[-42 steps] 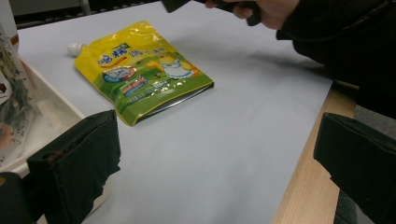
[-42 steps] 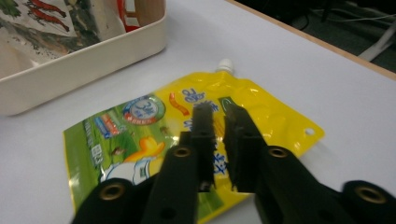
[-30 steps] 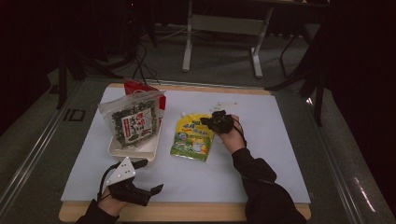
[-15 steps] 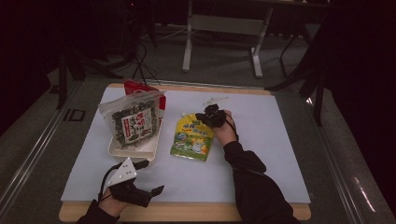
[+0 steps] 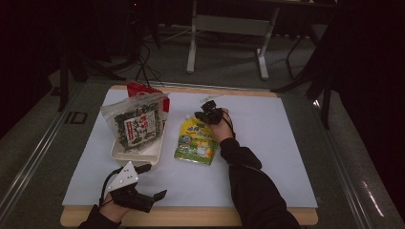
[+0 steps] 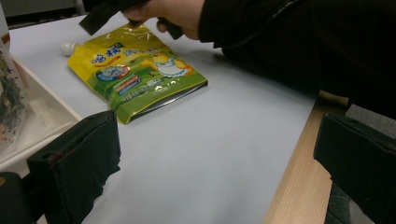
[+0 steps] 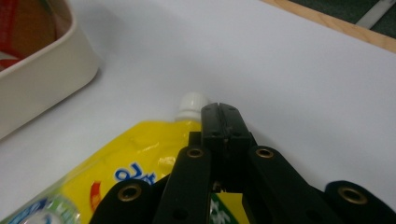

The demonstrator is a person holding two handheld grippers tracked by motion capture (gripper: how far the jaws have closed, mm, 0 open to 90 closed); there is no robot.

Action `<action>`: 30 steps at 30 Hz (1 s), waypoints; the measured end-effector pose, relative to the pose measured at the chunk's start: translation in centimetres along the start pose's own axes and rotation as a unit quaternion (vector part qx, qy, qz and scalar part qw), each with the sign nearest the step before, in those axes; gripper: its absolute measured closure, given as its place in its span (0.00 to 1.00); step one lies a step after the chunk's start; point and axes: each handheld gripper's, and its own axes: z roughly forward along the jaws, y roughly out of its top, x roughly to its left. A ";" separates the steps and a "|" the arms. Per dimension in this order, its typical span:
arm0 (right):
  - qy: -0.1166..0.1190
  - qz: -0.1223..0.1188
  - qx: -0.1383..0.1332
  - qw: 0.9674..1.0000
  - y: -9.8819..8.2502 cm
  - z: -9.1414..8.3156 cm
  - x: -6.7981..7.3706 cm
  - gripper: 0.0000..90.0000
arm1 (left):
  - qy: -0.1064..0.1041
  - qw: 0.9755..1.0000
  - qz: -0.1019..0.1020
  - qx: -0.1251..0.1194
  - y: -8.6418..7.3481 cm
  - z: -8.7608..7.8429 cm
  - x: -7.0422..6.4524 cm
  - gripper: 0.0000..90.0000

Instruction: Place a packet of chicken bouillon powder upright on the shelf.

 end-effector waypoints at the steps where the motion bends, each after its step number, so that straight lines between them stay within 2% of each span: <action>1: -0.002 0.000 0.002 1.000 0.1 0.3 0.0 1.00 | -0.001 1.000 0.000 0.000 0.0 0.0 0.0 0.02; 7: -0.009 0.014 0.015 1.000 0.6 2.2 -0.1 1.00 | -0.005 1.000 -0.002 0.004 -0.2 0.1 0.1 0.02; 13: -0.028 0.014 0.040 0.999 1.0 3.8 -0.1 1.00 | -0.006 1.000 -0.003 0.004 -0.2 0.0 0.0 0.02; 15: -0.026 0.016 0.039 0.999 0.8 4.0 -0.1 1.00 | -0.006 1.000 -0.003 0.003 -0.3 -0.1 0.0 0.02; 24: 0.013 0.012 0.042 0.999 -0.2 3.1 1.1 1.00 | -0.006 1.000 -0.004 0.004 -0.2 0.1 0.0 0.02; 30: 0.046 -0.025 0.046 0.998 -1.6 1.6 3.0 1.00 | -0.006 1.000 -0.005 0.006 -0.1 0.2 0.0 0.02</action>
